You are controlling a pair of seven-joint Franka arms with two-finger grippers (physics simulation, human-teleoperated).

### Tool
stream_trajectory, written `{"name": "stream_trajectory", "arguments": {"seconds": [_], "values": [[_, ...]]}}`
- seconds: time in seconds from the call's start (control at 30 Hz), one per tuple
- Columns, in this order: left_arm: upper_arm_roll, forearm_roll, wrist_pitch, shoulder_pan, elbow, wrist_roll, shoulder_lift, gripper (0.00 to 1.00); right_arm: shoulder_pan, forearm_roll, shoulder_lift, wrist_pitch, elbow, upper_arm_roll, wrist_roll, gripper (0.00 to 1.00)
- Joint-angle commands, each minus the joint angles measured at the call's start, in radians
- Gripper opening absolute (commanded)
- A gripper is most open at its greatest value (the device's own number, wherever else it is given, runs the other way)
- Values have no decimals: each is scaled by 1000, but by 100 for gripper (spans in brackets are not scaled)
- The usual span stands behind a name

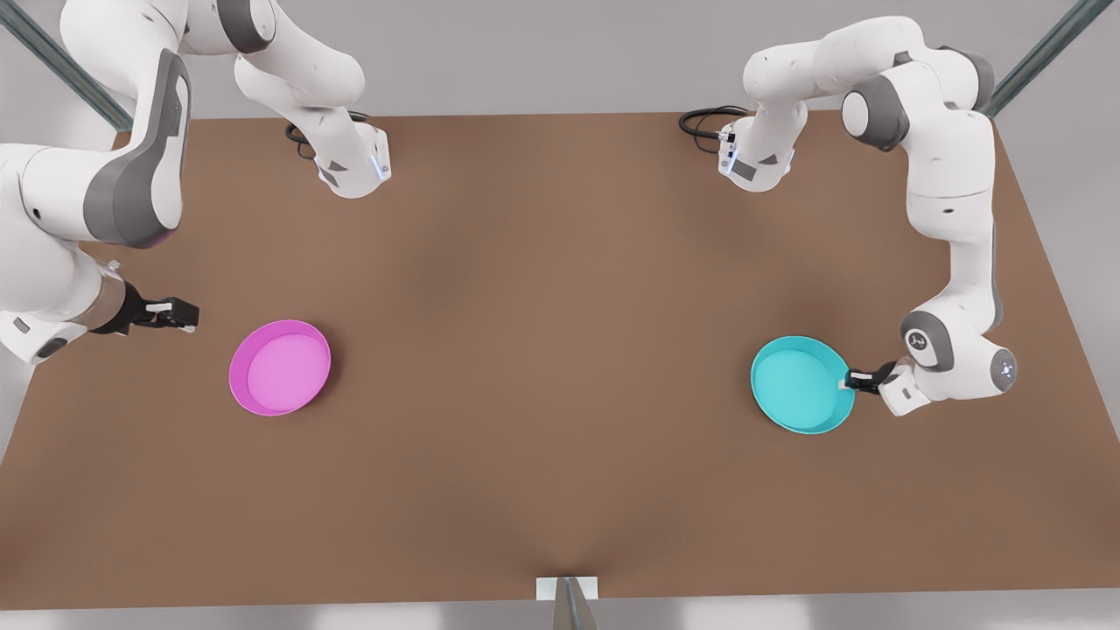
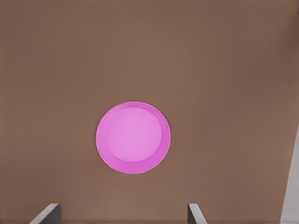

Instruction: Flip the blue plate over with the left arm, and stack the pink plate on top of the blue plate with the right arm

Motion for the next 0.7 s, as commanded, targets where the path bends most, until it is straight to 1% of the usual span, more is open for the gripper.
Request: {"name": "stream_trajectory", "arguments": {"seconds": [0.0,0.13,0.2,0.27,0.3,0.33,0.37,0.4,0.47,0.5,0.53,0.57,0.6,0.63,0.67], "values": [[0,-3,-3,0,0,-18,-20,21,0,0,-1,1,-1,0,-17,100],[0,12,-20,-32,11,-91,-69,21,-5,0,-1,1,-1,0,-18,100],[9,40,-20,-81,13,-245,-98,21,-6,0,-1,1,1,0,-20,100],[23,204,-25,-213,13,-527,-182,21,-9,0,-1,1,1,-2,-25,100],[45,272,-54,-284,37,-619,-205,21,-9,0,0,1,-1,-3,-25,100],[45,348,-98,-322,82,-714,-218,21,-9,0,5,1,1,-5,-25,100],[45,425,-155,-370,138,-812,-213,21,-11,0,8,1,-1,-5,-25,100],[41,497,-241,-411,232,-907,-193,21,-11,0,8,1,-1,-6,-25,100],[41,591,-289,-448,281,-967,-198,21,-9,-7,8,3,1,-6,-25,100],[40,637,-350,-475,333,-1022,-190,21,-9,-25,8,3,2,-6,-25,100],[41,738,-394,-546,362,-1084,-160,21,-8,-35,8,4,4,-6,-25,100],[40,778,-394,-571,395,-1214,-138,21,-8,-36,8,6,4,-6,-25,100],[43,856,-388,-592,428,-1246,-117,21,-8,-35,8,6,4,-6,-25,100],[96,894,-396,-653,513,-1262,-72,21,-8,-35,8,6,4,-6,-25,100],[165,894,-394,-718,533,-1262,-57,21,-9,-35,8,6,4,-6,-25,100]]}}
